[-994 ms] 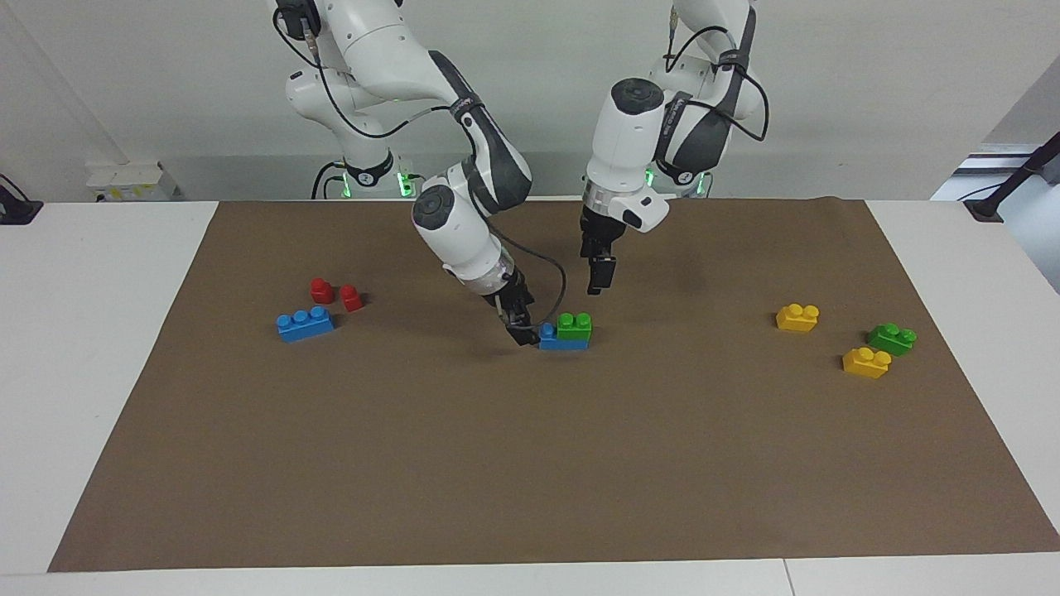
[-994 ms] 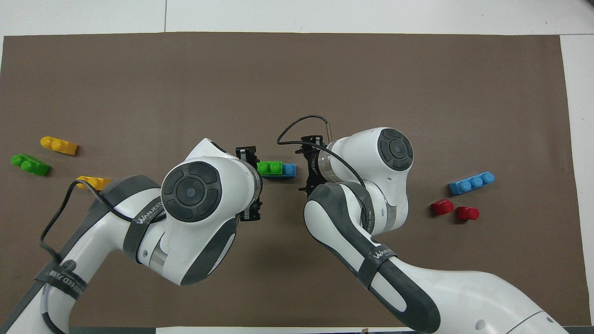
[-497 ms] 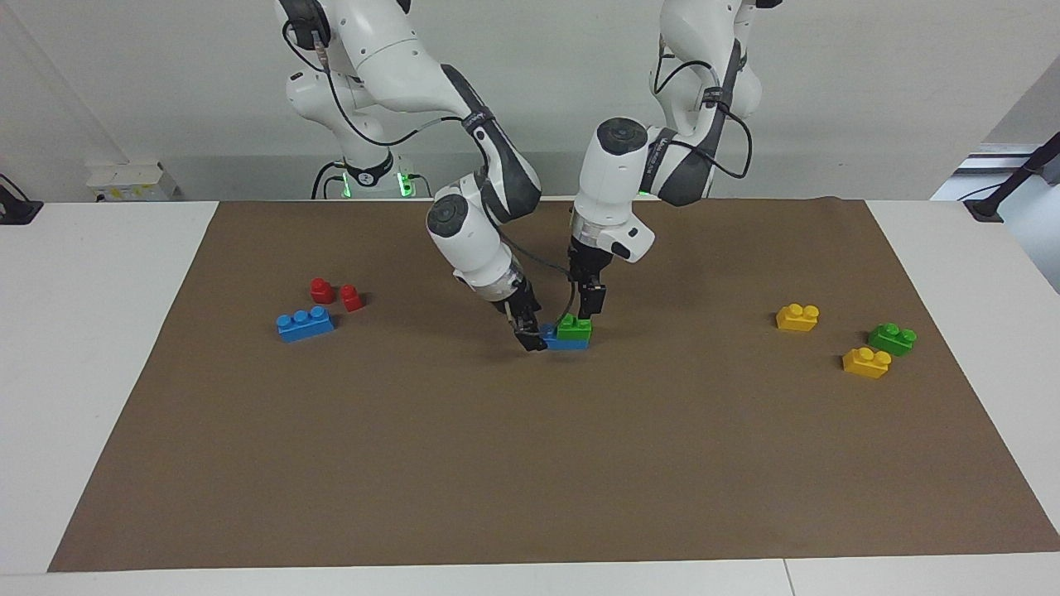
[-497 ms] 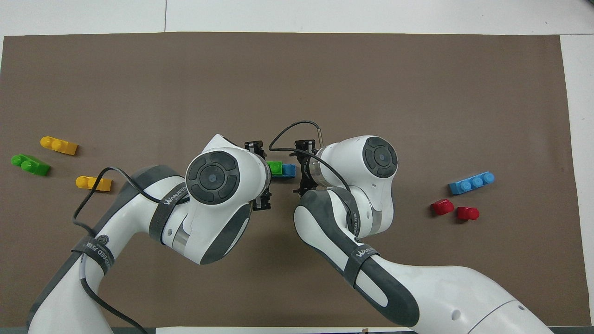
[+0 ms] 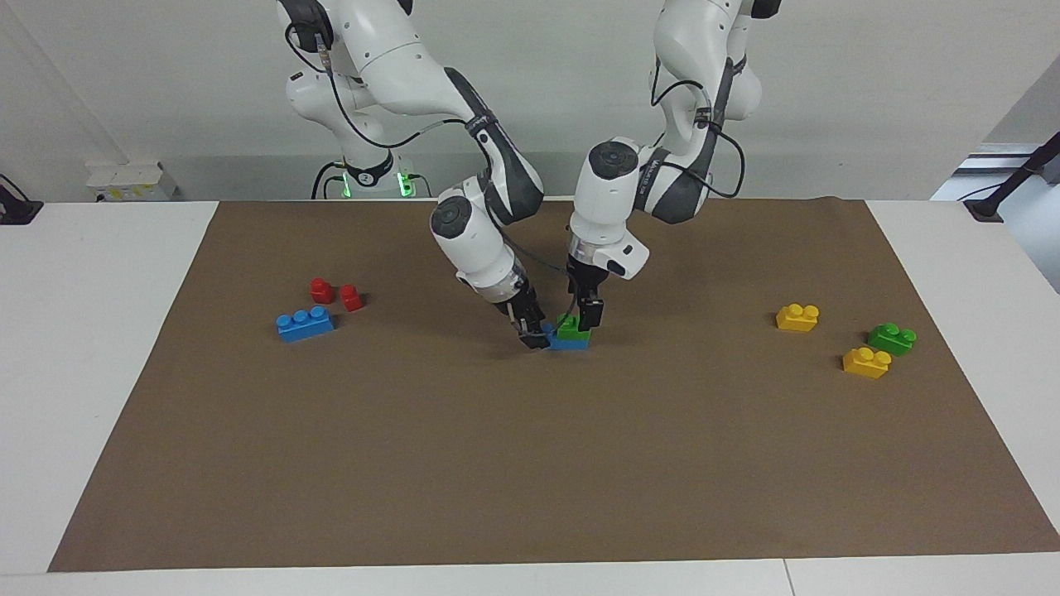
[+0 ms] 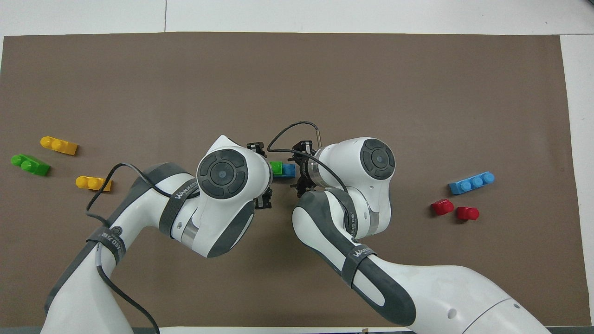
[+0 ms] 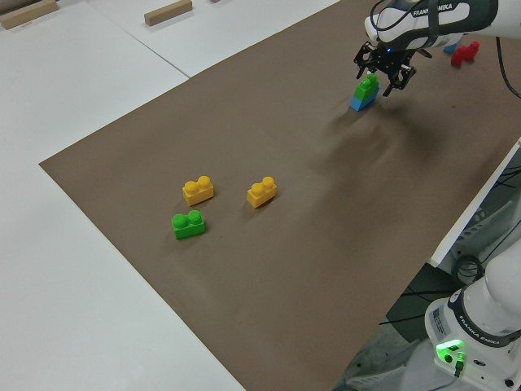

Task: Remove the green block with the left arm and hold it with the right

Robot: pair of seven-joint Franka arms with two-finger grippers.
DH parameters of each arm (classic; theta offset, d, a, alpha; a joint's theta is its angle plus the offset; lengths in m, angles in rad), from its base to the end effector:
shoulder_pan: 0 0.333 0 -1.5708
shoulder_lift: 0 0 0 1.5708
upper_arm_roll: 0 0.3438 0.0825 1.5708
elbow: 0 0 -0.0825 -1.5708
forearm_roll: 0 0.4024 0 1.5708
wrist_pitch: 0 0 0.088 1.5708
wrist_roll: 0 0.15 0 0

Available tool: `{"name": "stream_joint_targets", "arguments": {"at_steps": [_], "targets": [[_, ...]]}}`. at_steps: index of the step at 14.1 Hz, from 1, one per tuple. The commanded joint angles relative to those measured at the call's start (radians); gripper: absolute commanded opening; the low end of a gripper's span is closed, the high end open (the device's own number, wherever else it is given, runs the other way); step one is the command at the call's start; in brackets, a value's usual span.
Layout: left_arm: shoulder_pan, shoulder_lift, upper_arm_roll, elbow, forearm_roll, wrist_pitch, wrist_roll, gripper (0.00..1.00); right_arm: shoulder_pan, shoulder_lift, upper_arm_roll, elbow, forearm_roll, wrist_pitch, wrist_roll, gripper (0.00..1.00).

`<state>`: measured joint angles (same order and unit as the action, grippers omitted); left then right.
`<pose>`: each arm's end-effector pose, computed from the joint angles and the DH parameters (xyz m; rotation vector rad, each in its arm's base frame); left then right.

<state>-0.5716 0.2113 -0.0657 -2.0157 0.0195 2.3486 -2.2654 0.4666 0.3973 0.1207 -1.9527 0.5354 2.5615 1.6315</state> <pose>0.5054 -0.3719 0.3338 2.0852 2.1851 0.0236 0.5587 0.3733 0.2687 -2.0458 1.8684 0.3564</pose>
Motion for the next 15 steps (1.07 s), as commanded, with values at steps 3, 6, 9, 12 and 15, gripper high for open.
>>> {"name": "stream_joint_targets", "arguments": {"at_steps": [3,6,9,12,15], "targets": [[-0.011,0.045,0.01,0.035,0.034,0.021,-0.037,1.0,-0.016,0.009,0.0,0.005,0.025,0.022,-0.022,0.0],[-0.011,0.051,0.012,0.034,0.051,0.029,-0.037,1.0,-0.016,0.009,0.0,0.005,0.025,0.022,-0.022,0.0],[-0.014,0.051,0.01,0.034,0.077,0.029,-0.036,0.69,-0.016,0.009,0.0,0.005,0.025,0.023,-0.022,0.0],[-0.019,0.051,0.01,0.034,0.096,0.031,-0.033,0.0,-0.016,0.009,0.0,0.005,0.025,0.023,-0.022,0.0],[-0.017,0.051,0.009,0.034,0.096,0.037,-0.034,0.0,-0.016,0.009,0.0,0.005,0.026,0.025,-0.022,0.0]]}}
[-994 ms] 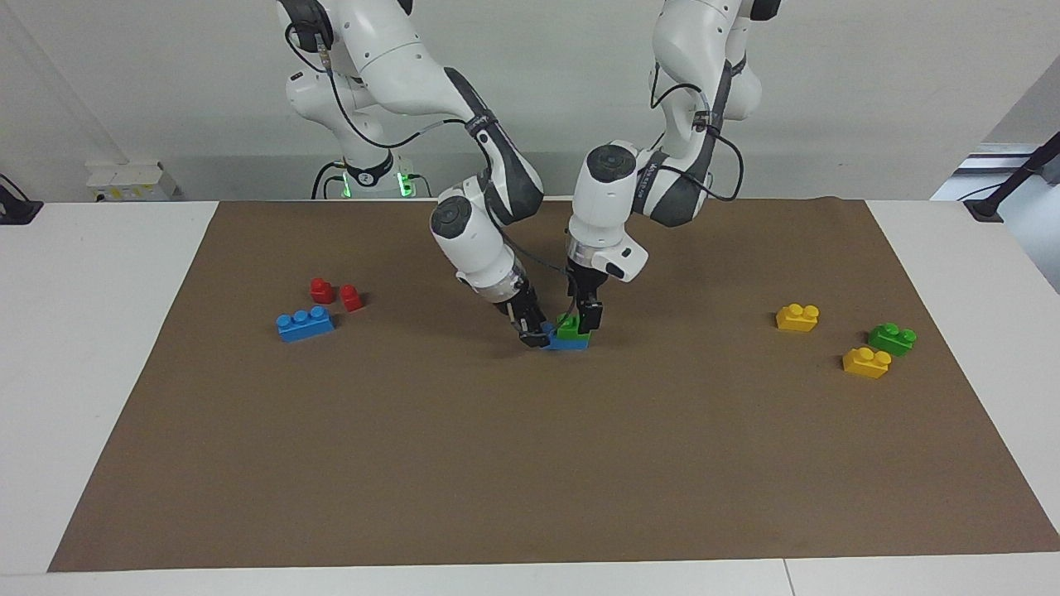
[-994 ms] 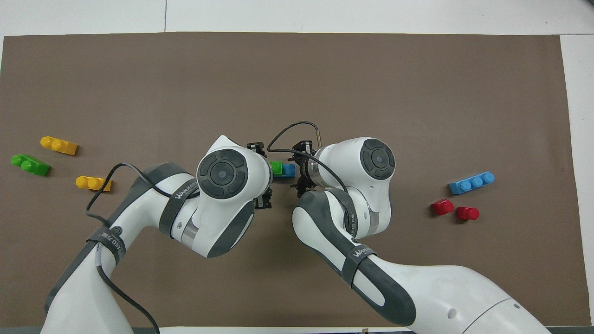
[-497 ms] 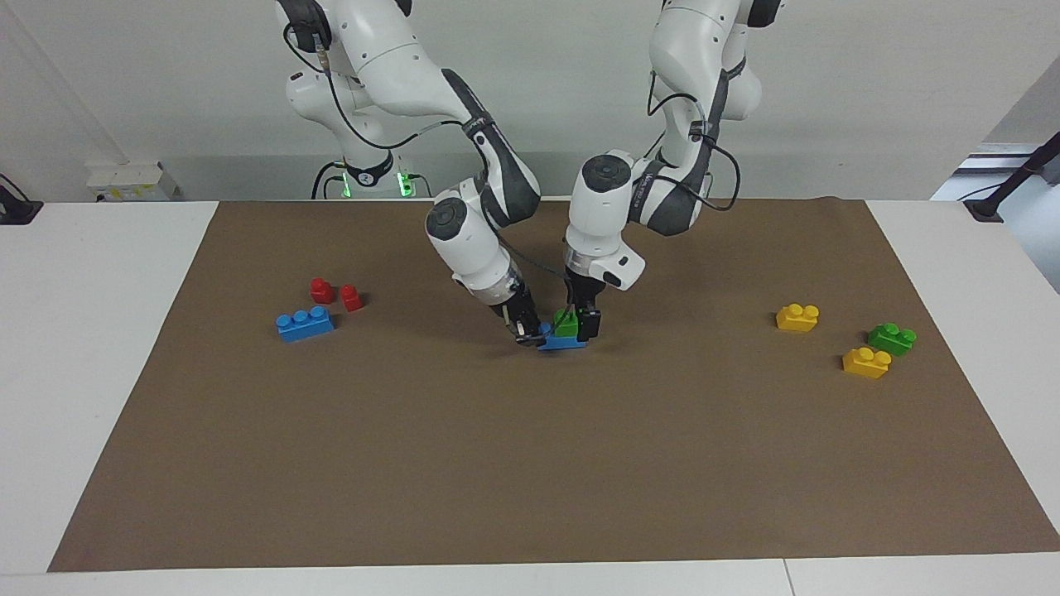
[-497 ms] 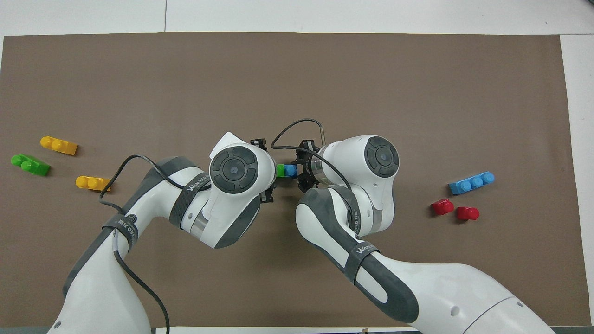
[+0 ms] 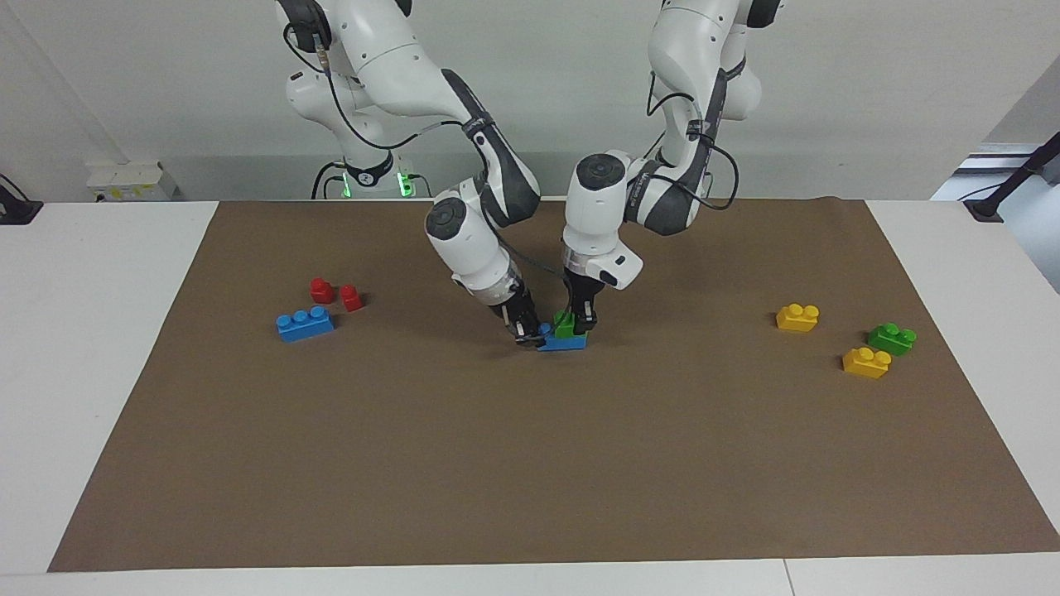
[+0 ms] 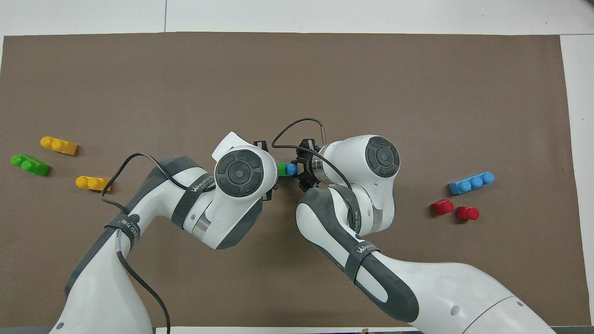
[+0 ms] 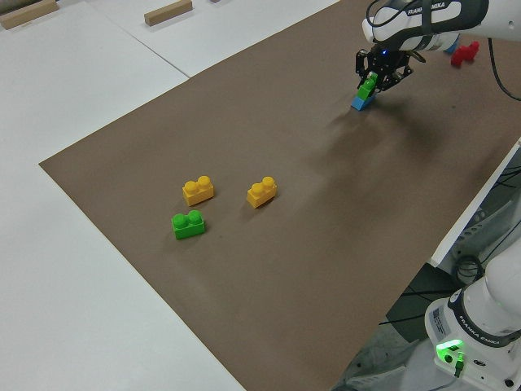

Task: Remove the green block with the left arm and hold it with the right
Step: 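Pull the green brick away while the right gripper pulls blue away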

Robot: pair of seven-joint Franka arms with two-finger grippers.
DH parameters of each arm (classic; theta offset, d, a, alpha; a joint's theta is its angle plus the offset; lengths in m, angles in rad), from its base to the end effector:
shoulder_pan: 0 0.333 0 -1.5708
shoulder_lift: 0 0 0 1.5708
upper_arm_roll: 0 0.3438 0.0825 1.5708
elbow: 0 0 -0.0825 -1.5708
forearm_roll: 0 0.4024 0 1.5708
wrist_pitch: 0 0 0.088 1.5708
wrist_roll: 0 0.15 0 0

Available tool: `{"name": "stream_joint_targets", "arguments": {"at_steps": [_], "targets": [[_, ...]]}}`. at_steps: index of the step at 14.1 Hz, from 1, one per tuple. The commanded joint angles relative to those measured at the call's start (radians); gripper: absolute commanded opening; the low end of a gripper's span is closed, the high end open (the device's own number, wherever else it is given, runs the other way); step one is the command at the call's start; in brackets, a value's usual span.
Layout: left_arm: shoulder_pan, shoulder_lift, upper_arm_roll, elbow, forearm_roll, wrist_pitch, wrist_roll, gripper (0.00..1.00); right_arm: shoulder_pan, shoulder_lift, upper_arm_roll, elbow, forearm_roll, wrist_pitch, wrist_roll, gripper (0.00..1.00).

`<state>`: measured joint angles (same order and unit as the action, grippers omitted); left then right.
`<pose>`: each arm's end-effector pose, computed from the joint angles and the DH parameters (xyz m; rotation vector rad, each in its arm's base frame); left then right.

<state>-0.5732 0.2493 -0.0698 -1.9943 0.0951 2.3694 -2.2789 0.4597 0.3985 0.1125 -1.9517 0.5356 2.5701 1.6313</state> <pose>0.5130 -0.3779 0.3222 2.1306 2.1400 0.1015 0.5656 0.3650 0.2690 -2.0270 1.8811 0.3409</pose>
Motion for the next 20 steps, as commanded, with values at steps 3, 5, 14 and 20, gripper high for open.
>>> {"name": "stream_joint_targets", "arguments": {"at_steps": [3,5,14,20], "targets": [[-0.014,0.005,0.012,0.012,0.02,0.013,-0.013,0.0,-0.009,0.008,0.009,0.004,0.026,0.016,-0.022,0.0],[-0.002,-0.027,0.012,0.012,0.02,-0.006,-0.007,0.0,-0.009,0.008,0.009,0.004,0.024,0.016,-0.022,0.0],[0.146,-0.147,0.01,0.026,0.006,-0.145,0.186,0.0,-0.073,0.007,0.001,0.072,-0.005,-0.101,-0.103,0.0],[0.275,-0.137,0.01,0.065,-0.004,-0.187,0.424,0.0,-0.378,-0.016,-0.001,0.174,-0.08,-0.405,-0.396,0.0]]}}
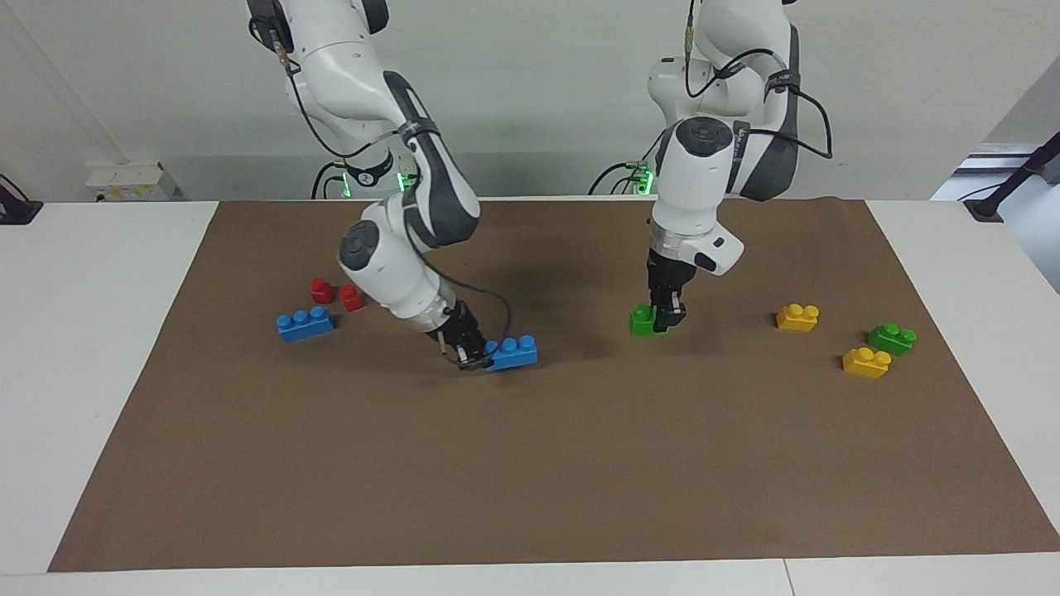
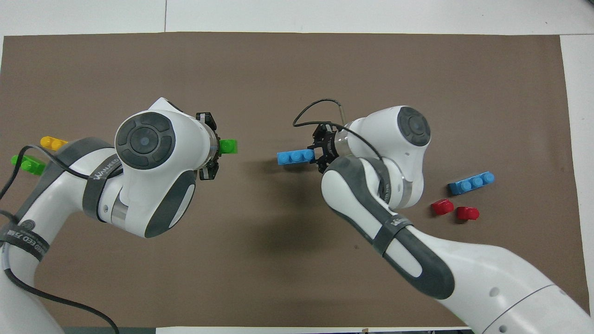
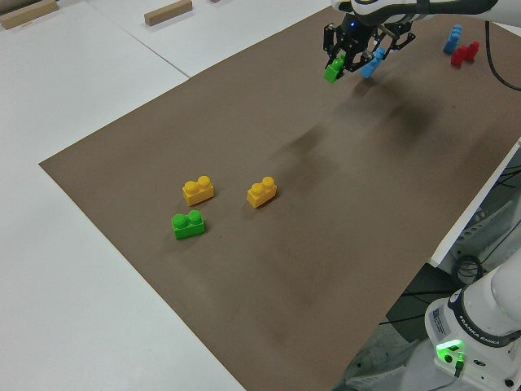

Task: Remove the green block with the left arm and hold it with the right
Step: 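Pull the green brick away while the right gripper pulls blue away, then lower the green brick and open while the right gripper releases blue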

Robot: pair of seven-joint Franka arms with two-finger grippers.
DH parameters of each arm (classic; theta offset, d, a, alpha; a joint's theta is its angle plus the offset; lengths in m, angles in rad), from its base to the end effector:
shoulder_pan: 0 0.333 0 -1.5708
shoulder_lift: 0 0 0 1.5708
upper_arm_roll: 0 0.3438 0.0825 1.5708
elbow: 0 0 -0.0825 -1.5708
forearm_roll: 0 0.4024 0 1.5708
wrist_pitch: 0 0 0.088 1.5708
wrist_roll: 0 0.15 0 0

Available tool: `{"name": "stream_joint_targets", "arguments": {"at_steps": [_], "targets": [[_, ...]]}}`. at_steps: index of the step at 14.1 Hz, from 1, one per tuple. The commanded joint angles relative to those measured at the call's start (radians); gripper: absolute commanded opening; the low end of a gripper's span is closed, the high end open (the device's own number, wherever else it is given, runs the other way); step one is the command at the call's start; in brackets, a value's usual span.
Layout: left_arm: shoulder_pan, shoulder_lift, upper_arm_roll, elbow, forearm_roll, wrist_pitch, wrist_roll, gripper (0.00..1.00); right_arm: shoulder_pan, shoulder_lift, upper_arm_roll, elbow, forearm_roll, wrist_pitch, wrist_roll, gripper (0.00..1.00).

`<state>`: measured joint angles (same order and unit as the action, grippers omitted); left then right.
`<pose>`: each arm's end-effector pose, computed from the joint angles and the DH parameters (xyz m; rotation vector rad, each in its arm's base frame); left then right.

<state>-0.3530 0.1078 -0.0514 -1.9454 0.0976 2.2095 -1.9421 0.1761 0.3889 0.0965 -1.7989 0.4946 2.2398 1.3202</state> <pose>0.5767 -0.2389 0.4182 2.2243 2.0440 0.1996 0.6508 0.2086 0.3175 -2.1643 1.7449 0.3868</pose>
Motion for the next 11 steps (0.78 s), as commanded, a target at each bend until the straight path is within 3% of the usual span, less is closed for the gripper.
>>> {"name": "stream_joint_targets", "arguments": {"at_steps": [1,5,11], "targets": [[0.09,0.004,-0.007,0.016,-0.024,-0.028,0.147,0.0,-0.157,-0.008,0.015,0.021,-0.044,-0.118,-0.148,0.0],[0.245,0.009,-0.007,0.014,-0.064,-0.022,0.368,0.0,-0.351,-0.022,0.015,-0.007,-0.05,-0.201,-0.268,0.0],[0.391,0.098,-0.007,0.068,-0.091,-0.005,0.613,0.0,-0.438,-0.032,0.011,-0.074,-0.061,-0.186,-0.361,0.0]]}}
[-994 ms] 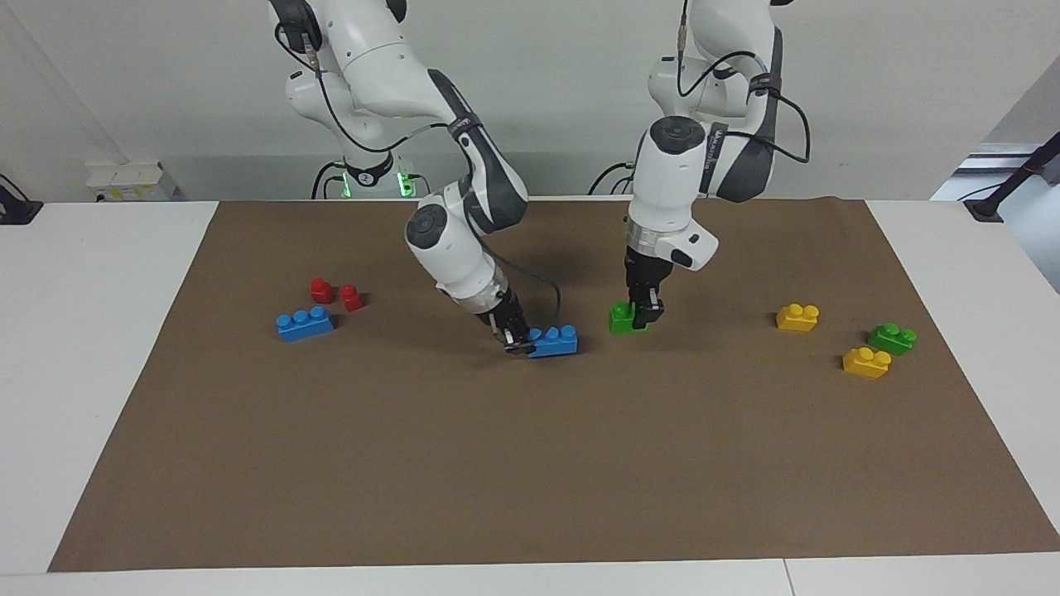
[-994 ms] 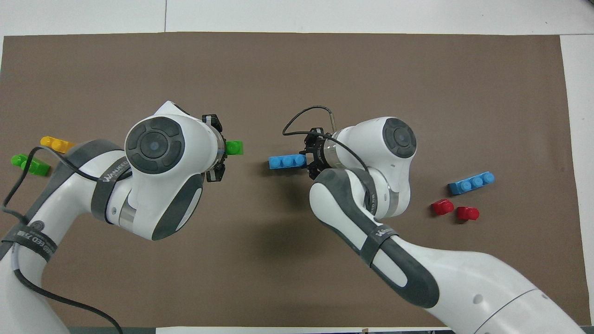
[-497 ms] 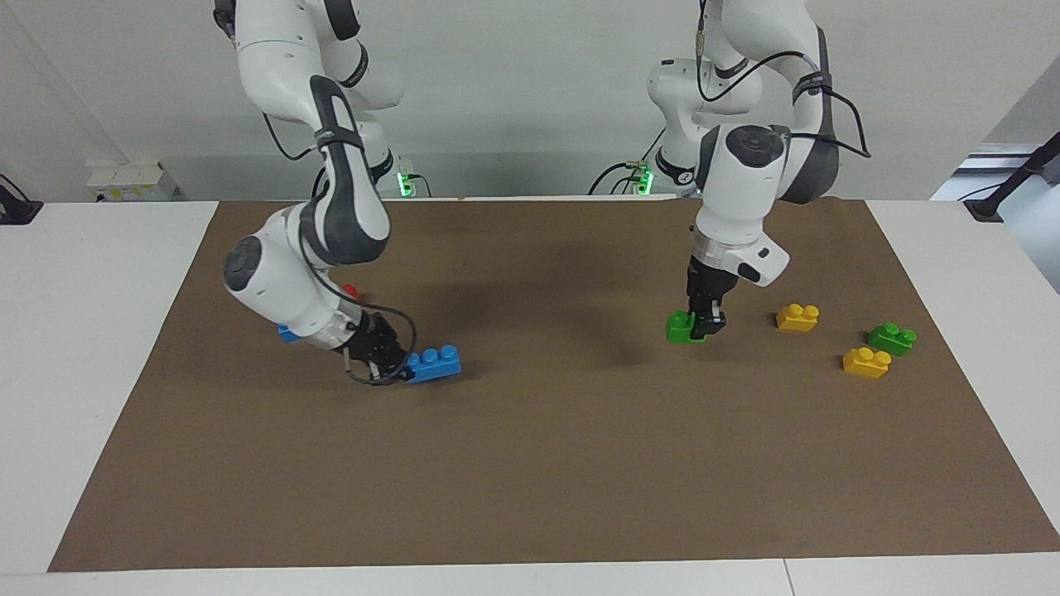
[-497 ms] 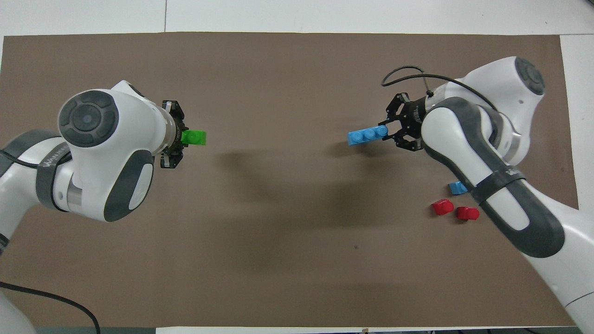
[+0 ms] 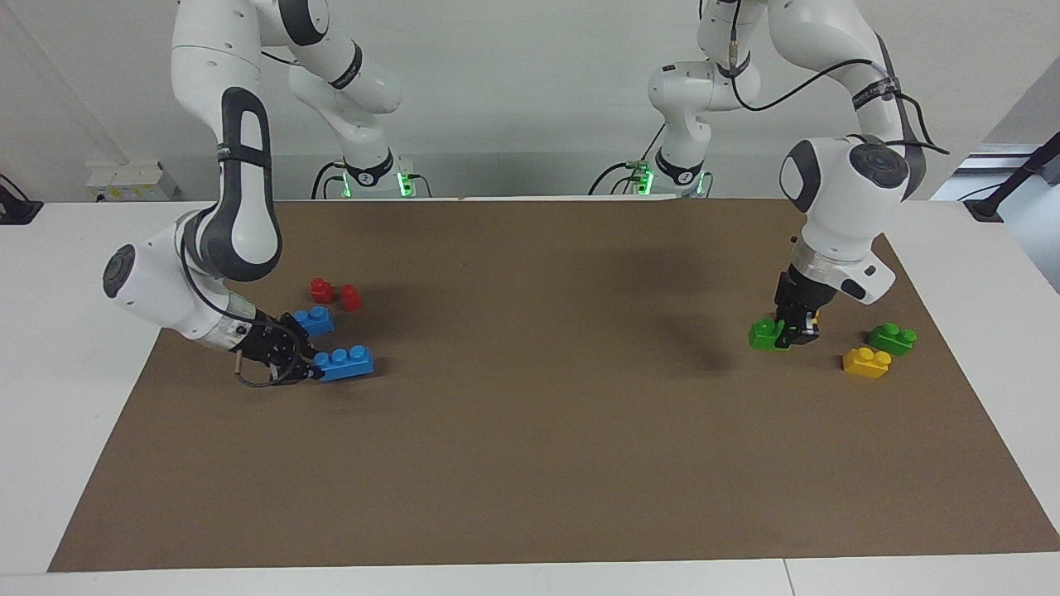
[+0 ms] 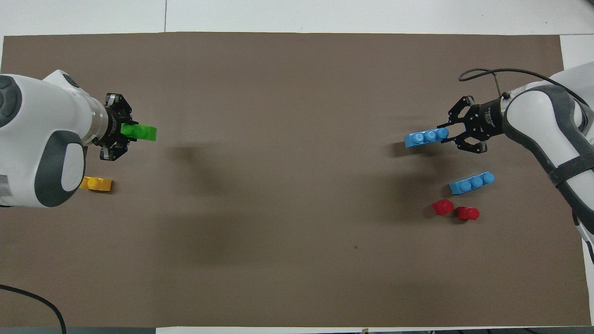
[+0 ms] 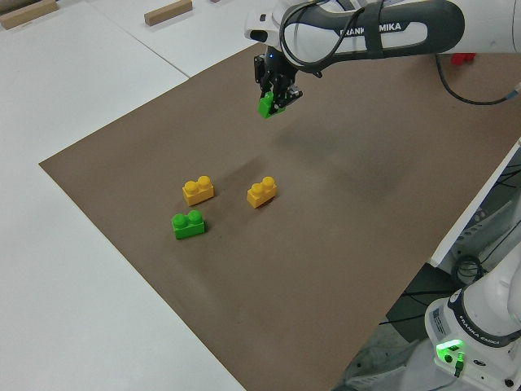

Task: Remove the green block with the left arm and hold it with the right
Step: 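Lower the green brick and open while the right gripper releases blue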

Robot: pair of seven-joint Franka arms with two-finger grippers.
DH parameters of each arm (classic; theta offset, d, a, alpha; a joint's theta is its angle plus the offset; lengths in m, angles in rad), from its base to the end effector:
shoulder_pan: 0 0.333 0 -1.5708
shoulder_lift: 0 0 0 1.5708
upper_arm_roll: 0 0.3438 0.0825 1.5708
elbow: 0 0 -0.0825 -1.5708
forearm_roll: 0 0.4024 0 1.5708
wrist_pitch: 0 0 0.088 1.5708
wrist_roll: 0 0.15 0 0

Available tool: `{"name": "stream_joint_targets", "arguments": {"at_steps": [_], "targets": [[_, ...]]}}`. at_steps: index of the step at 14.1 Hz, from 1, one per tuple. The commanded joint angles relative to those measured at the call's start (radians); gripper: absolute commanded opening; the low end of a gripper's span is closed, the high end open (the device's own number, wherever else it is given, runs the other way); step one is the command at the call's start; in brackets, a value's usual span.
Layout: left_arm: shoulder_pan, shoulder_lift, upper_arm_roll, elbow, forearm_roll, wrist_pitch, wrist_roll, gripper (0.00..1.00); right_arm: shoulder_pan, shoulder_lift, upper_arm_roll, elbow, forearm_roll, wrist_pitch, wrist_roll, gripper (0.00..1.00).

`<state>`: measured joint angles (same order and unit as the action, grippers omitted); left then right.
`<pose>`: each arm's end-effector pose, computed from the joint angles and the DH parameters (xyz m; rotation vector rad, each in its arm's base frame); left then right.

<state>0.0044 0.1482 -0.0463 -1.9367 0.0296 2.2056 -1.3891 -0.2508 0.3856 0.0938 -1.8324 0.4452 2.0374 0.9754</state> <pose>0.6283 -0.0236 0.3966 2.4154 1.8980 0.1586 0.6400 -0.0631 0.2901 -2.1603 1.7753 0.4669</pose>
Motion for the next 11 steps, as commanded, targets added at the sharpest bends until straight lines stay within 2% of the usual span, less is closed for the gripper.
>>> {"name": "stream_joint_targets", "arguments": {"at_steps": [1,4,6,7,8,9,11], "targets": [[0.054,0.077,-0.012,0.076,-0.028,-0.001,0.082,0.0,-0.012,-0.027,0.014,-0.047,-0.011,0.027,-0.018,0.0],[0.071,0.154,-0.01,0.14,-0.028,0.006,0.108,0.0,-0.01,-0.028,0.015,-0.062,-0.011,0.044,-0.02,0.0],[0.074,0.22,-0.009,0.195,-0.02,0.006,0.114,0.0,-0.007,-0.03,0.015,-0.064,-0.011,0.046,-0.02,0.08],[0.086,0.24,-0.007,0.211,-0.019,0.011,0.128,0.0,-0.002,-0.03,0.015,-0.07,-0.01,0.047,-0.017,0.15],[0.103,0.252,-0.009,0.217,-0.019,0.019,0.152,0.0,-0.002,-0.033,0.015,-0.071,-0.01,0.047,-0.017,0.33],[0.107,0.264,-0.009,0.216,-0.02,0.034,0.182,0.0,-0.001,-0.034,0.015,-0.071,-0.01,0.049,-0.015,0.59],[0.117,0.293,-0.007,0.216,-0.022,0.08,0.212,0.0,0.001,-0.033,0.015,-0.071,-0.01,0.053,-0.015,0.86]]}}
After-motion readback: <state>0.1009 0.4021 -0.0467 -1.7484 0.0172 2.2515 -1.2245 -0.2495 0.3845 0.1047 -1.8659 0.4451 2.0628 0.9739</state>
